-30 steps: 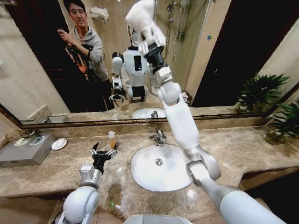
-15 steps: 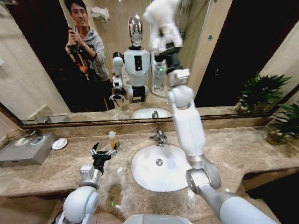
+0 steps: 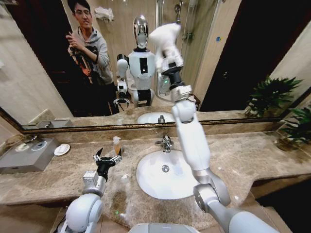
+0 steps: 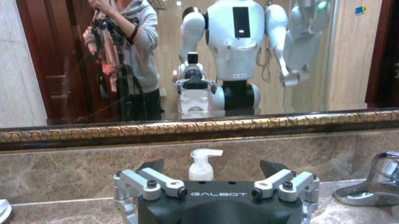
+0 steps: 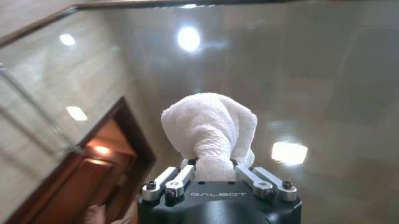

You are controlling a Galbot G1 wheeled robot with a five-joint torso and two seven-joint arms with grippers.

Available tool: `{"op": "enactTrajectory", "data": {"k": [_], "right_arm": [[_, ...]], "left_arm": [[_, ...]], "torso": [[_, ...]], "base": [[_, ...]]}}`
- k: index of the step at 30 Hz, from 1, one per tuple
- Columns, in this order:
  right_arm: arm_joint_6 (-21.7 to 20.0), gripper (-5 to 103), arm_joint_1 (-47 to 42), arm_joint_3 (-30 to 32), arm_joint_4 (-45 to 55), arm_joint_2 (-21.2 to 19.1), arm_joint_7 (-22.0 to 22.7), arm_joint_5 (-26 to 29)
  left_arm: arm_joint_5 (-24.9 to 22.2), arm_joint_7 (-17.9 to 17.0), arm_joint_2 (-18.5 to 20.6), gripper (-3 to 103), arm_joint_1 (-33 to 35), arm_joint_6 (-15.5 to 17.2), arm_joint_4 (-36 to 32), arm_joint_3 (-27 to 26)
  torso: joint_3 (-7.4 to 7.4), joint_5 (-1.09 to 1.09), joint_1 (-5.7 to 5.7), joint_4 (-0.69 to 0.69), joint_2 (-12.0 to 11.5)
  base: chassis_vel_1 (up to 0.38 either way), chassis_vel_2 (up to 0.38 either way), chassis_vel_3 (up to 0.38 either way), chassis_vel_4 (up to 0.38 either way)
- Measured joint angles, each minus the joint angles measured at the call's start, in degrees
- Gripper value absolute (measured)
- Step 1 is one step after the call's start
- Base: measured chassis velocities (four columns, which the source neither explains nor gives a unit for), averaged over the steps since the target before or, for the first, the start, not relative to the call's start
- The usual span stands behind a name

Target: Pick up the towel from the sink counter and wipe the mirror surface.

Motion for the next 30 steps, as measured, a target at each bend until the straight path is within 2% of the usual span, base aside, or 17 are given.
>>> {"op": "enactTrajectory", "data": {"k": [5, 10, 11, 13, 15, 19, 30], "right_arm": [[0.2, 19, -0.9, -1.1, -0.3, 0.0, -0.1, -0.4], [0.0, 19, -1.6, 3.3, 1.2, 0.0, 0.9, 1.0], [-0.3, 19, -1.8, 6.2, 2.2, 0.0, 1.7, 2.1], [-0.5, 19, -1.9, 7.2, 2.5, 0.0, 1.9, 2.3], [-0.9, 19, -1.7, 11.5, 3.4, 0.0, 2.3, 3.1], [-1.2, 19, -1.5, 15.3, 3.3, 0.0, 2.4, 3.1], [-0.5, 19, -2.6, 12.1, 2.8, 0.0, 2.2, 0.3]], "left_arm": [[0.0, 0.0, 0.0, 100, 0.0, 0.0, 0.0, 0.0], [0.0, 0.0, 0.0, 100, 0.0, 0.0, 0.0, 0.0], [0.0, 0.0, 0.0, 100, 0.0, 0.0, 0.0, 0.0], [0.0, 0.0, 0.0, 100, 0.0, 0.0, 0.0, 0.0], [0.0, 0.0, 0.0, 100, 0.0, 0.0, 0.0, 0.0], [0.0, 0.0, 0.0, 100, 0.0, 0.0, 0.0, 0.0], [0.0, 0.0, 0.0, 100, 0.0, 0.0, 0.0, 0.0]], "torso": [[0.0, 0.01, 0.0, 0.01, 0.0], [0.0, 0.02, -0.01, -0.01, 0.0], [0.0, 0.03, 0.0, -0.02, 0.0], [0.0, 0.03, 0.0, -0.02, 0.0], [0.0, 0.03, 0.0, -0.02, 0.0], [0.0, 0.04, 0.0, -0.04, 0.0], [0.0, 0.02, 0.0, 0.0, 0.0]], "base": [[0.0, 0.0, 0.0, 0.0], [0.0, 0.0, 0.0, 0.0], [0.0, 0.0, 0.0, 0.0], [0.0, 0.0, 0.0, 0.0], [0.0, 0.0, 0.0, 0.0], [0.0, 0.0, 0.0, 0.0], [0.0, 0.0, 0.0, 0.0]]}}
